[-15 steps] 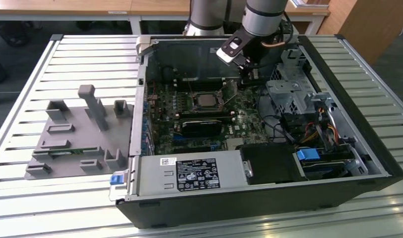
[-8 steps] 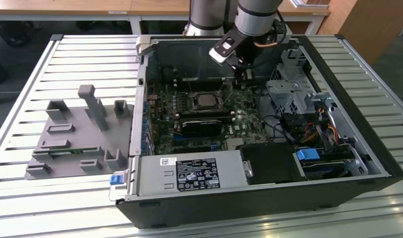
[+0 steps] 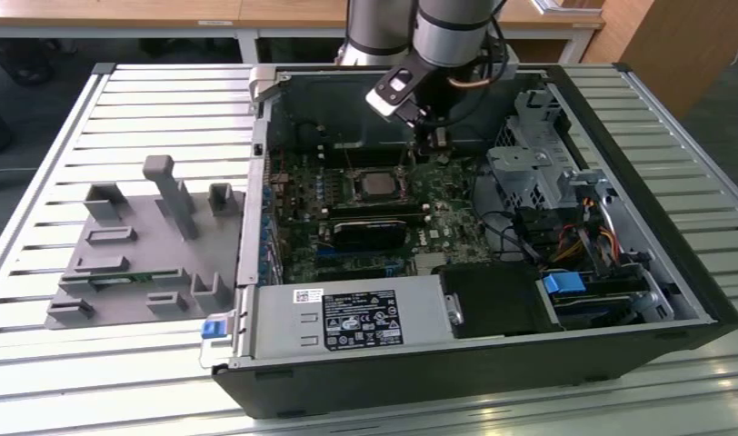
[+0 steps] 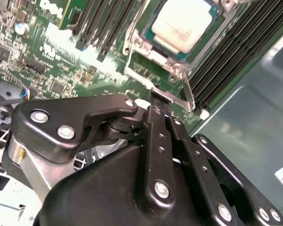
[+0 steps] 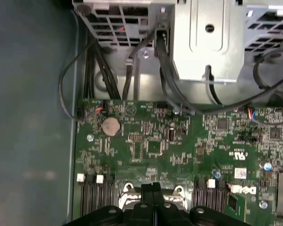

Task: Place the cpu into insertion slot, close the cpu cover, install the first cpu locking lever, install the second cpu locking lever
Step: 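Close the cpu cover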

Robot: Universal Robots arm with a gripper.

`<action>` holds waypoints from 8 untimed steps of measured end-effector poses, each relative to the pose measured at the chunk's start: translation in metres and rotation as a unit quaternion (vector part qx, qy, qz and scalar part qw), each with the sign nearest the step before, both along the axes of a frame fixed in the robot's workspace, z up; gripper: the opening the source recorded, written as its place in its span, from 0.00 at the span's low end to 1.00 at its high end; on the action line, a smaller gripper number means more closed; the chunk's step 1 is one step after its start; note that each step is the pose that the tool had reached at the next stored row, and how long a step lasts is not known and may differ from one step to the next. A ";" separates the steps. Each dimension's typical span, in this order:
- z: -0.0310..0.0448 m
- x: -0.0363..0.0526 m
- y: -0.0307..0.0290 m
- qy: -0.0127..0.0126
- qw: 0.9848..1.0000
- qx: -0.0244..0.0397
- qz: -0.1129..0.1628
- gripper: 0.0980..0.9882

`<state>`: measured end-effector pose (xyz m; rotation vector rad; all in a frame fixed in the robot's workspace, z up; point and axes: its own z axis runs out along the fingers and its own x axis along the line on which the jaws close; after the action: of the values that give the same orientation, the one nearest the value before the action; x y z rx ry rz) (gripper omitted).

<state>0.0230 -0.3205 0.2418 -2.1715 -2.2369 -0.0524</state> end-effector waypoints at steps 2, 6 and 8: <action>-0.0011 -0.0028 0.0000 0.000 1.000 0.000 0.000 0.01; -0.0035 -0.0086 0.0000 0.000 1.000 0.000 0.000 0.01; -0.0048 -0.0114 0.0000 0.000 1.000 0.000 0.000 0.01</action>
<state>0.0116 -0.3205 0.2369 -2.1715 -2.2369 -0.0523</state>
